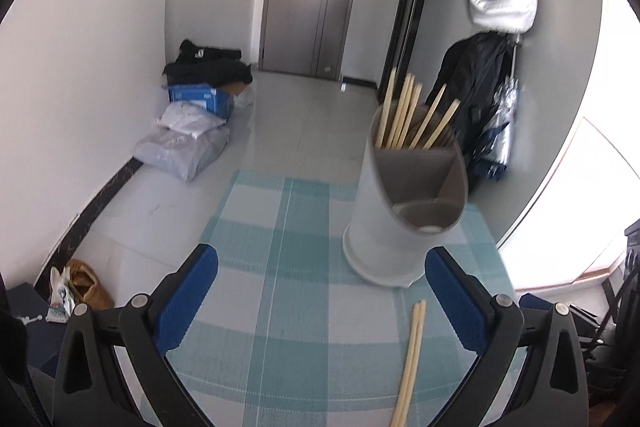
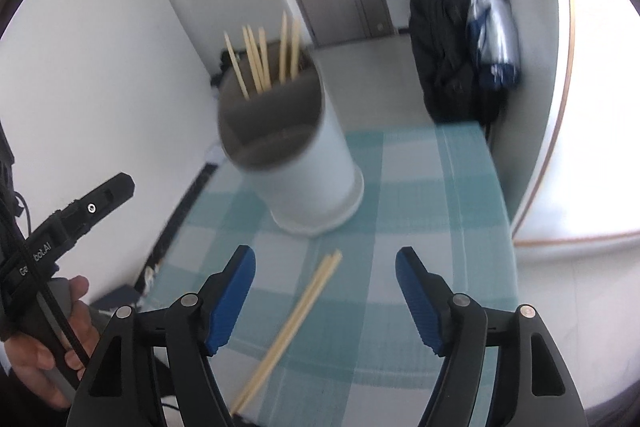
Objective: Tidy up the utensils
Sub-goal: 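Withdraw both tools and move toward the last chopsticks on the cloth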
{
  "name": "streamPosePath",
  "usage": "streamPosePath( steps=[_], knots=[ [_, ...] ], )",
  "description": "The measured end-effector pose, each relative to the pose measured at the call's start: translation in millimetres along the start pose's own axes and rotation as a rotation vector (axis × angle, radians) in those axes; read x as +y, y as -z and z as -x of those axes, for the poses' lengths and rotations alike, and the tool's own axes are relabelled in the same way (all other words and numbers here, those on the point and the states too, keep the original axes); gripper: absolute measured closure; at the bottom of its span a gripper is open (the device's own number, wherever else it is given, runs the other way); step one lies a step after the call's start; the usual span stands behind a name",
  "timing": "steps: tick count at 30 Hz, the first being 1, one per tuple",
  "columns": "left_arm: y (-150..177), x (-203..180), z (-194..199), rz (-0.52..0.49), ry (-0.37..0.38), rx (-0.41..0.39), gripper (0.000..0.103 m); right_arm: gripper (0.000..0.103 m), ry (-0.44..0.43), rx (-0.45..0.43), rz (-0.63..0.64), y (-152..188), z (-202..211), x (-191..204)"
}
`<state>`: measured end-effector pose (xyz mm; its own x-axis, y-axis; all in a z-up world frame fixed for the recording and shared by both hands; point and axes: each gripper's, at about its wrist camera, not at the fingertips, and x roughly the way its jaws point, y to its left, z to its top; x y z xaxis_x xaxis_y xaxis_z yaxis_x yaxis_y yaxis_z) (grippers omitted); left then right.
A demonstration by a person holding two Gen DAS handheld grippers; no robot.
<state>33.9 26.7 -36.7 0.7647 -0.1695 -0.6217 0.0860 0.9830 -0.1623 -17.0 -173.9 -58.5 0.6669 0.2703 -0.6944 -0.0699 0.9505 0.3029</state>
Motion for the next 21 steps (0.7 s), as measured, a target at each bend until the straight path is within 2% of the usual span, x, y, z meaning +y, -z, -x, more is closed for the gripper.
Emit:
streamPosePath(
  steps=[9, 16, 18, 21],
  knots=[
    [2.5, 9.2, -11.0, 0.024, -0.005, 0.052, 0.001, 0.031, 0.080, 0.172, 0.017, 20.3, -54.7, 1.6],
    [0.7, 26.8, -4.6, 0.094, 0.010, 0.080, 0.001, 0.030, 0.143, 0.213, 0.069, 26.7, -84.6, 6.9],
    [-0.4, 29.1, -5.2, 0.111, 0.006, 0.085, 0.001, 0.031, 0.160, 0.198, 0.105, 28.8, -86.3, 12.6],
    [-2.1, 33.6, -5.4, 0.127, 0.006, 0.088, 0.001, 0.039, 0.206, 0.205, 0.162, 30.0, -89.1, 20.2]
  ],
)
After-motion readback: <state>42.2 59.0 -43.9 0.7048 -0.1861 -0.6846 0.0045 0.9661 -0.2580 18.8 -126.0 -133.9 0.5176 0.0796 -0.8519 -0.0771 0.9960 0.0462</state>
